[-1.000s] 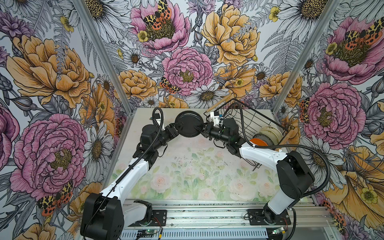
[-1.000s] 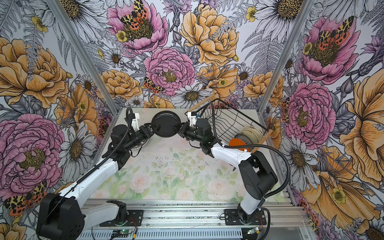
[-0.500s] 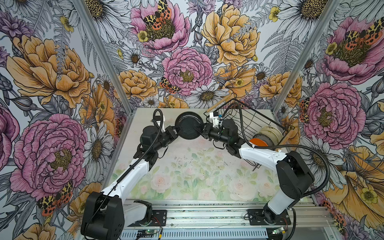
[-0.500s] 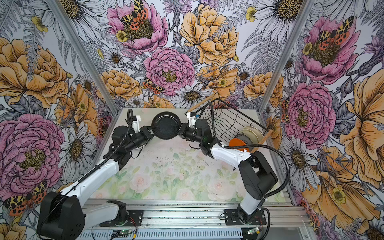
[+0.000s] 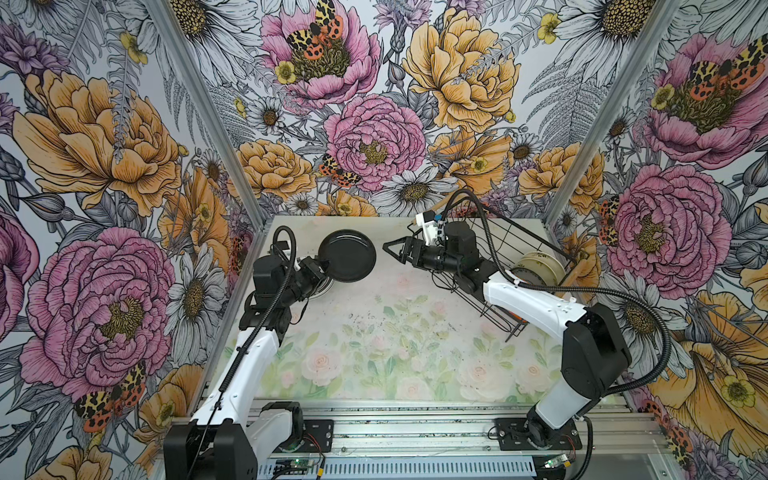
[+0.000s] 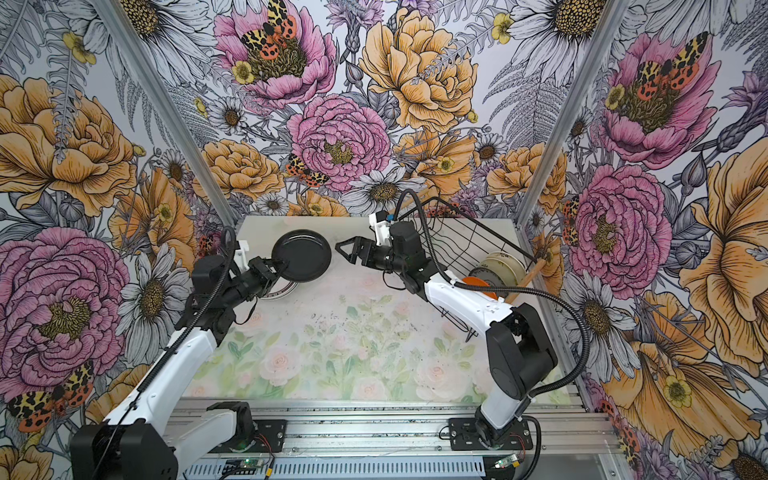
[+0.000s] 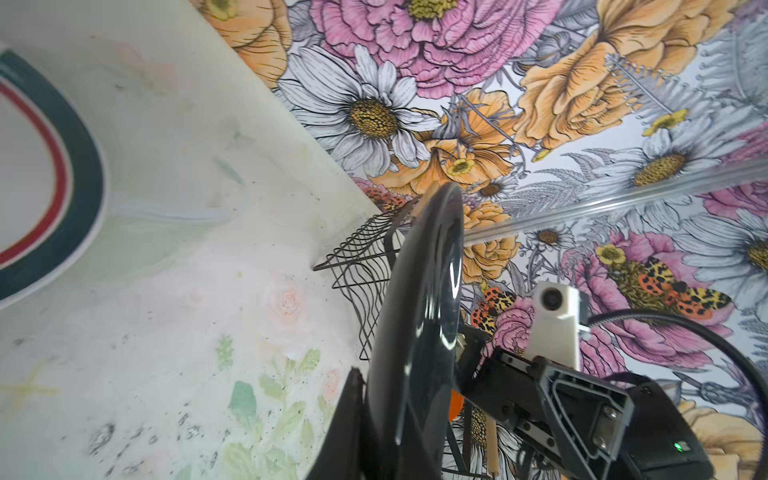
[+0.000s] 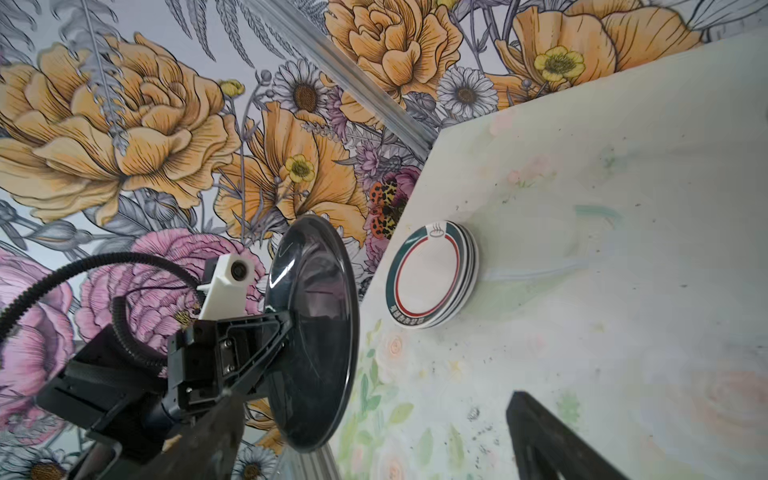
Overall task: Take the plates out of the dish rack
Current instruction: 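Lower the dark plate with the left gripper while the right gripper returns to the rack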
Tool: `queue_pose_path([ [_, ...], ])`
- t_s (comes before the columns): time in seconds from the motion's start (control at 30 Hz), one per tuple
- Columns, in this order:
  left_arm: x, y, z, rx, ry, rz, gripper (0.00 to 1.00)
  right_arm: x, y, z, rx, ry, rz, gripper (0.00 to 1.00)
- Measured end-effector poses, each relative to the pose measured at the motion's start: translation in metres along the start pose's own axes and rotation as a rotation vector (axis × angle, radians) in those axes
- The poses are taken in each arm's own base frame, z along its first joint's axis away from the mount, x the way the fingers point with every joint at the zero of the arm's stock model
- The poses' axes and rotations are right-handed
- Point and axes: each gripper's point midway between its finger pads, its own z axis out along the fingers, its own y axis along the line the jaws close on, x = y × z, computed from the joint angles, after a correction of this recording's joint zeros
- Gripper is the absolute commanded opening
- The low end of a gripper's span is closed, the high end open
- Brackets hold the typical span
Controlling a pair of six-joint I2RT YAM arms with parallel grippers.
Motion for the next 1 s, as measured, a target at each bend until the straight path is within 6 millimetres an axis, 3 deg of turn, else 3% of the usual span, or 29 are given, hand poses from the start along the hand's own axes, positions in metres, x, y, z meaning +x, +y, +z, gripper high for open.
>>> queue_pose_path([
  [0.17,0.012,0.038,-0.012,-0.169,0.017,-0.057,0.00,-0.025,-0.015,-0.042,0.252,-0.095,-0.223,1.00],
  [0.4,0.033,0.074,-0.015,-0.312,0.030,-0.088,0.00,-0.080,-0.047,-0.147,0.761,-0.378,-0.436,1.00],
  [0.57,0.066,0.089,-0.008,-0.364,0.087,-0.075,0.00,-0.094,-0.087,-0.204,1.030,-0.453,-0.444,1.00],
  [0.73,0.089,0.095,0.003,-0.366,0.113,-0.058,0.00,-0.091,-0.126,-0.232,1.157,-0.418,-0.414,0.99],
  [1.0,0.099,0.124,0.010,-0.409,0.099,-0.076,0.01,-0.087,-0.142,-0.242,1.194,-0.379,-0.402,1.00],
])
